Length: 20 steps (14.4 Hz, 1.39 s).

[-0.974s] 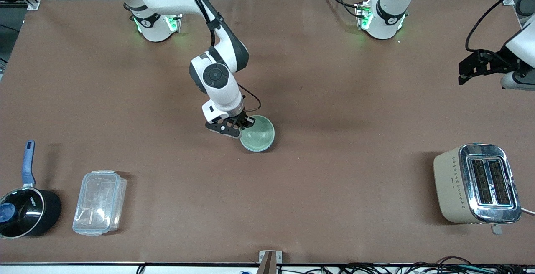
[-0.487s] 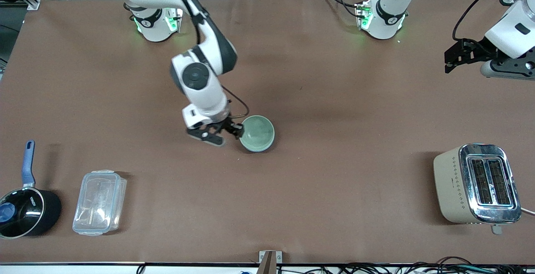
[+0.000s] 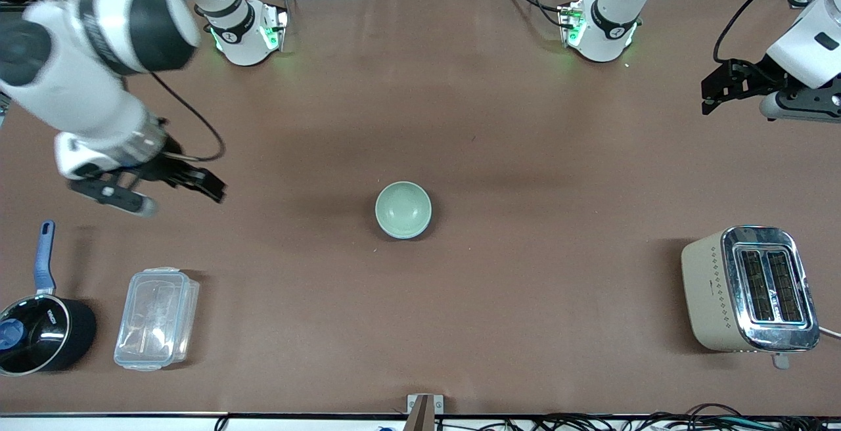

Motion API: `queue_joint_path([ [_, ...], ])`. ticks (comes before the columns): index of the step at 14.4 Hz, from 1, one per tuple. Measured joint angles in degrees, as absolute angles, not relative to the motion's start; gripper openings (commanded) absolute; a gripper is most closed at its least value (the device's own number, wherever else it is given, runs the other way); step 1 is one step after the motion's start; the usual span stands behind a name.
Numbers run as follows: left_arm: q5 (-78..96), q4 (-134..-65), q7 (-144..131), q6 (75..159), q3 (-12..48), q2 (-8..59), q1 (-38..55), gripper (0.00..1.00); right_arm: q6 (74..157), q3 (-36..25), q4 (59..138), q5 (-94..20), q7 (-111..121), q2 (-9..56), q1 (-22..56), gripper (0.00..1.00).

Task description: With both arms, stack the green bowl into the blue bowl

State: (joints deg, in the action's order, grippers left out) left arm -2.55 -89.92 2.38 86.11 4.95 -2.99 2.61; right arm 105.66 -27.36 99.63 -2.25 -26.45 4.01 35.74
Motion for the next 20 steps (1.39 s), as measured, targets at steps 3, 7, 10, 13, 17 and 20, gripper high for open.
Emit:
queue_joint_path([
  [3, -2.5, -89.9, 2.4, 86.1, 5.0, -3.0, 2.6, 1.00, 92.9, -32.4, 94.1, 1.6, -18.5, 0.5, 35.6, 1.00],
  [7, 0.2, -89.8, 2.2, 86.1, 5.0, -3.0, 2.6, 1.00, 84.8, -33.9, 85.4, 2.5, -4.6, -0.3, 29.4, 1.00],
  [10, 0.2, -89.9, 2.2, 86.1, 4.9, -2.8, 2.5, 1.00, 84.5, -28.1, 83.5, 2.5, 4.6, -0.3, 17.6, 1.00],
  [13, 0.2, -89.7, 2.2, 86.2, 4.8, -2.8, 2.4, 1.00, 84.5, -13.9, 83.4, 2.4, 6.8, 0.0, 3.0, 1.00],
  [17, 0.2, -89.0, 2.3, 86.2, 4.6, -2.8, 2.3, 1.00, 85.1, -5.8, 83.4, 2.4, 6.8, 0.5, -3.9, 1.00],
  [20, 0.2, -88.9, 2.3, 86.2, 4.6, -2.8, 2.2, 1.00, 85.1, -5.0, 83.3, 2.4, 6.8, 0.5, -3.2, 1.00],
])
